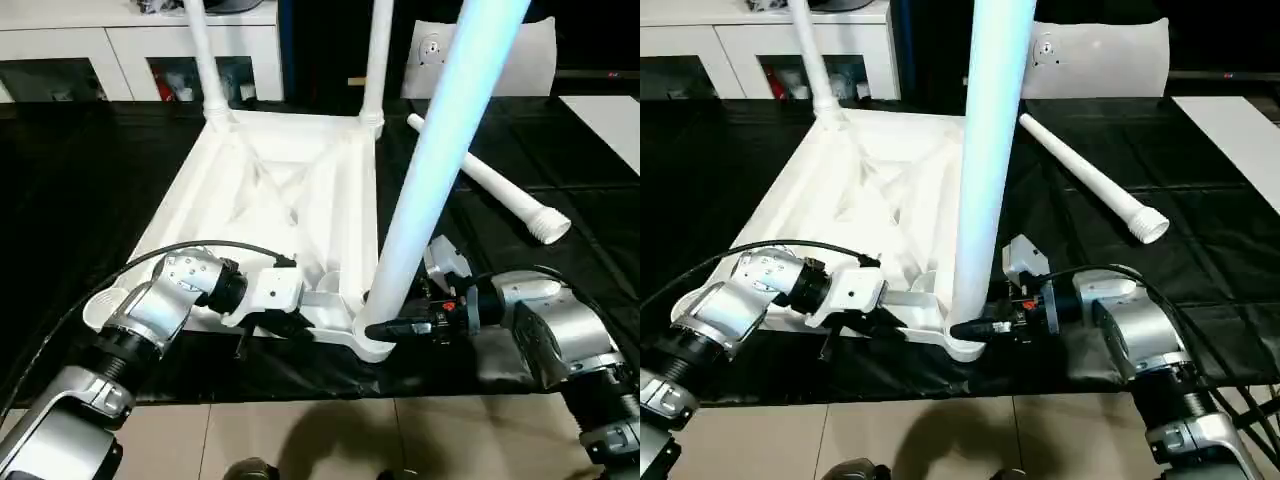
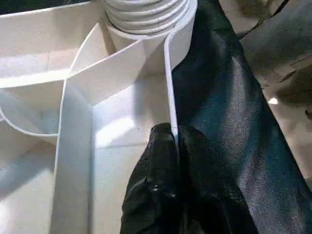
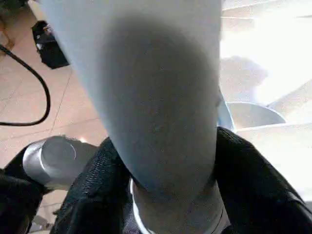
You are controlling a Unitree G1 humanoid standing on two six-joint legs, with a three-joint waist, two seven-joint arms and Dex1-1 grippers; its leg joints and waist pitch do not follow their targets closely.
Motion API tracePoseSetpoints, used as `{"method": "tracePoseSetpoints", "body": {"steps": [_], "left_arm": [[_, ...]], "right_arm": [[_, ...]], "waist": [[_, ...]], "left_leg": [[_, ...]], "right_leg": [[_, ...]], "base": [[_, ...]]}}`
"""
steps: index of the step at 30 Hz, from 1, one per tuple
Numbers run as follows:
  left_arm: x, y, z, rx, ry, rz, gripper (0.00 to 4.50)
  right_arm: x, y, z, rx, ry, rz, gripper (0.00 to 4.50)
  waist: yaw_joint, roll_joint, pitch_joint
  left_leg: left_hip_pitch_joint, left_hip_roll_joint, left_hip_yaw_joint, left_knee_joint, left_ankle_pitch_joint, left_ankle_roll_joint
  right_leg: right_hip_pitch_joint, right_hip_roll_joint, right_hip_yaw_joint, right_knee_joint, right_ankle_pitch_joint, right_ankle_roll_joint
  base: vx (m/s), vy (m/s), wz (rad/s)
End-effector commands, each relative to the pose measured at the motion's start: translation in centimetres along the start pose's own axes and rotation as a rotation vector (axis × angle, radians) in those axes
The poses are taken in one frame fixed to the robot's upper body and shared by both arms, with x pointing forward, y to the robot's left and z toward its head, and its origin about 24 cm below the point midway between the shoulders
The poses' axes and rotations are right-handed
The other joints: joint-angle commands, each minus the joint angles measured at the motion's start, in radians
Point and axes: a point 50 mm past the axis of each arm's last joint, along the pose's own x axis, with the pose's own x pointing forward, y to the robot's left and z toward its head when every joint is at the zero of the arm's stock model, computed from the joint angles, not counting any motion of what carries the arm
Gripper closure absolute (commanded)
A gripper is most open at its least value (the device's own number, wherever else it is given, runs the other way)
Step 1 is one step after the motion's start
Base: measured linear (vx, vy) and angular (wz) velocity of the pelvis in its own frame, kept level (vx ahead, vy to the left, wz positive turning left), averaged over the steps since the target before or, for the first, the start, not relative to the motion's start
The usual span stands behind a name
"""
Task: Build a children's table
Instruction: Rotate leg to tighten
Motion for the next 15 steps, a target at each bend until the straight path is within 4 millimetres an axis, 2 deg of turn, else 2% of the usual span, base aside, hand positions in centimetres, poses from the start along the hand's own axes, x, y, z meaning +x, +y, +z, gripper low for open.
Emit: {"method": "tracePoseSetpoints", "body": {"steps": [1, 6, 10, 11, 12, 14, 15], "left_arm": [[1.4, -0.9, -0.4, 0.029, 0.068, -0.118, 4.50], [1.3, -0.8, -0.6, 0.017, 0.074, -0.102, 4.50], [1.3, -0.7, -1.0, -0.015, 0.079, -0.064, 4.50], [1.4, -0.6, -1.0, -0.040, 0.069, -0.032, 4.50], [1.4, -0.5, -1.0, -0.059, 0.059, -0.008, 4.50], [1.7, -0.1, -0.7, -0.118, 0.016, 0.060, 4.50], [1.9, 0.1, -0.5, -0.155, -0.012, 0.098, 4.50]], "right_arm": [[0.3, 0.3, -0.1, 0.018, 0.015, 0.054, 2.36], [0.5, 0.6, -0.4, 0.026, 0.020, 0.079, 2.43], [0.9, 1.0, -0.5, 0.038, -0.011, 0.074, 2.44], [1.1, 1.2, -0.6, 0.046, -0.032, 0.055, 2.44], [1.3, 1.3, -0.6, 0.051, -0.046, 0.043, 2.44], [2.0, 1.4, -0.8, 0.086, -0.090, -0.033, 2.44], [2.6, 1.5, -0.9, 0.100, -0.122, -0.075, 2.44]], "waist": [[-0.005, -0.012, -0.066], [-0.004, -0.007, -0.067], [-0.002, -0.008, -0.068], [-0.002, -0.009, -0.067], [0.000, 0.003, -0.066], [0.002, 0.000, -0.063], [0.003, 0.005, -0.057]], "left_leg": [[0.006, 0.054, -0.007, -0.072, -0.177, 0.066], [0.007, 0.055, -0.008, -0.073, -0.184, 0.061], [0.007, 0.055, -0.008, -0.072, -0.176, 0.063], [0.007, 0.055, -0.007, -0.073, -0.184, 0.063], [0.008, 0.056, -0.007, -0.075, -0.199, 0.056], [0.010, 0.056, -0.008, -0.079, -0.221, 0.044], [0.009, 0.053, -0.011, -0.083, -0.266, 0.033]], "right_leg": [[0.053, -0.048, 0.051, -0.062, -0.232, -0.221], [0.053, -0.048, 0.052, -0.061, -0.231, -0.223], [0.053, -0.048, 0.052, -0.059, -0.210, -0.229], [0.053, -0.048, 0.052, -0.061, -0.219, -0.227], [0.052, -0.048, 0.052, -0.066, -0.230, -0.223], [0.053, -0.048, 0.053, -0.068, -0.260, -0.216], [0.052, -0.050, 0.050, -0.077, -0.350, -0.192]], "base": [[0.000, 0.000, 0.00], [0.000, 0.000, 0.00], [0.000, 0.000, 0.00], [0.000, 0.000, 0.00], [0.000, 0.000, 0.00], [0.000, 0.000, 0.00], [0.000, 0.000, 0.00]]}}
